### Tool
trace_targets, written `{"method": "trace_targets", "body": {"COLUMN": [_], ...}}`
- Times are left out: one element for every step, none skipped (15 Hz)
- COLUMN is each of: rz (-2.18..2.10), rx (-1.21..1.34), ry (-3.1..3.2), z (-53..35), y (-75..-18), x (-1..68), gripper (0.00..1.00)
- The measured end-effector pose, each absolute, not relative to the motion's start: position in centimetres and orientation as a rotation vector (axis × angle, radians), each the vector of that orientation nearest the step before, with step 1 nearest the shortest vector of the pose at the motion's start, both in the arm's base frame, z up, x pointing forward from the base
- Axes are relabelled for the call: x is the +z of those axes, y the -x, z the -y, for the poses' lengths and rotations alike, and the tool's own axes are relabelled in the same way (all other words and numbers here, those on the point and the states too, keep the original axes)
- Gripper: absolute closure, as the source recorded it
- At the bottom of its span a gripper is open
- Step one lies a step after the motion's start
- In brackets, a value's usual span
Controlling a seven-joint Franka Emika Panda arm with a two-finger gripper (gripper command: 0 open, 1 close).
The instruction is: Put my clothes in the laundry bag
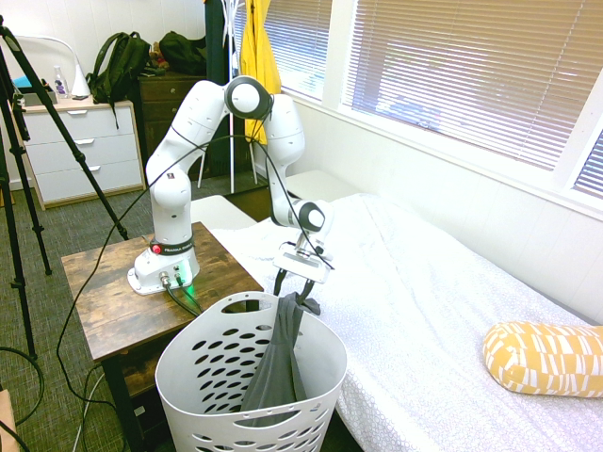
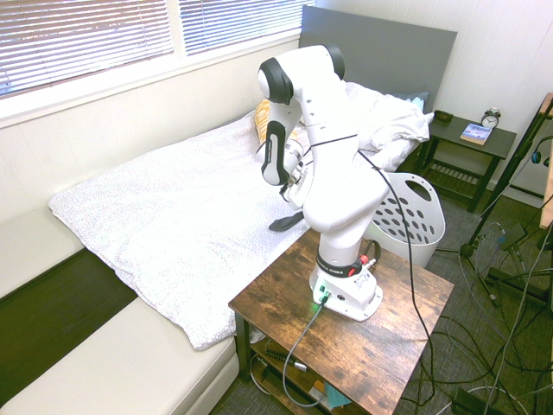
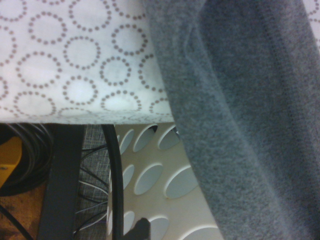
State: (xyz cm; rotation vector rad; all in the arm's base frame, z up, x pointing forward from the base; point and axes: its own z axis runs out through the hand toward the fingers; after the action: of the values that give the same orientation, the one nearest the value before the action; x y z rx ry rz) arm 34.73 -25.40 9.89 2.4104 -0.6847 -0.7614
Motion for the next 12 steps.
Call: {"method": "trace_targets", "body": {"rz": [0.681, 0.678, 0.676, 0.673, 0.669, 0.663, 0.655, 0.649, 0.646, 0.647, 0.652, 0.658], "rx": [-0.775, -0.790, -0.801, -0.804, -0.800, -0.795, -0.792, -0.789, -0.786, -0.784, -0.782, -0.782], "ry": [-2.401, -2.392, -2.386, -2.383, -2.382, -2.383, -2.384, -2.385, -2.386, -2.385, -2.383, -2.381], "z": [25.55, 25.68, 25.78, 25.81, 25.74, 25.60, 25.38, 25.19, 25.11, 25.15, 25.32, 25.54], "y": [-34.38, -34.01, -33.73, -33.68, -33.84, -34.07, -34.27, -34.42, -34.52, -34.55, -34.50, -34.42], "x": [9.49, 9.10, 8.79, 8.67, 8.70, 8.75, 8.77, 8.79, 8.84, 8.93, 9.04, 9.16], "gripper": [1.00, 1.00, 1.00, 1.00, 1.00, 1.00, 1.00, 1.00, 1.00, 1.00, 1.00, 1.00]}}
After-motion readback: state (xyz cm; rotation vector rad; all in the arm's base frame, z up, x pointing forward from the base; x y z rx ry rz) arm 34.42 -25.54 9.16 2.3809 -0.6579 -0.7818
